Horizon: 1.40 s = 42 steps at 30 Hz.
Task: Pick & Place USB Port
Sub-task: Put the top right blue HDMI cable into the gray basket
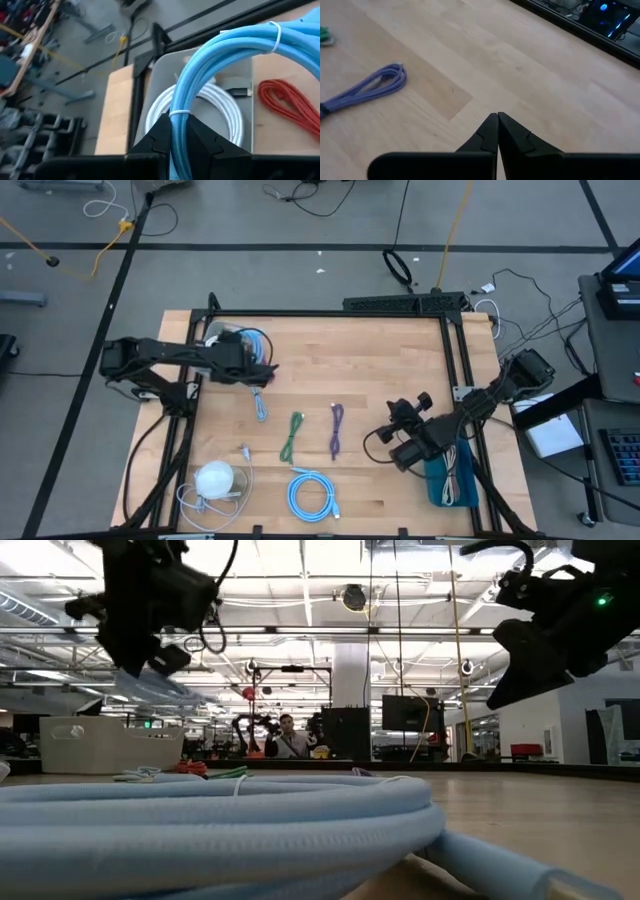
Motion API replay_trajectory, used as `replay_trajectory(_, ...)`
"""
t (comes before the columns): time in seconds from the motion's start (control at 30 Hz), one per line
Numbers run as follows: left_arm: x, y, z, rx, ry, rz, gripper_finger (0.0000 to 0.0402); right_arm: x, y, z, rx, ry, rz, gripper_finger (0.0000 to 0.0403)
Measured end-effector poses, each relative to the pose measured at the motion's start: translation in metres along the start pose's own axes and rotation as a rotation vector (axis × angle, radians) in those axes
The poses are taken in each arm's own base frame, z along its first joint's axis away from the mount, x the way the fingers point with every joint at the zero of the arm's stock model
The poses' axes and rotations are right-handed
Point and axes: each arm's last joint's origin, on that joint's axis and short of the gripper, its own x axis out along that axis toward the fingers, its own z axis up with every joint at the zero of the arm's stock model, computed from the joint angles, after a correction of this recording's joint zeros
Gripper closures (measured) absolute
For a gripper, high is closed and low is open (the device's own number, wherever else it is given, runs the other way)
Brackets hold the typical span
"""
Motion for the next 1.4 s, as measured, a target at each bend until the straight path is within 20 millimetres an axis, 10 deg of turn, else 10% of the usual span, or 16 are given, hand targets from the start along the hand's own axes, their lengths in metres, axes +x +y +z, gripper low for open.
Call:
replay_trajectory(0.47, 0.05, 0.025, 0.009, -0.049, 0.124, 0.192, 0.0369, 0.006, 0.011, 0.008, -0.031, -0.012, 0.058, 0.0403)
replay_trajectory(1.4, 0.083, 0.012, -0.025, -0.024, 0.228, 0.146, 0.0368, 0.002, 0.016, 0.007, -0.043, -0.026, 0.098, 0.0403)
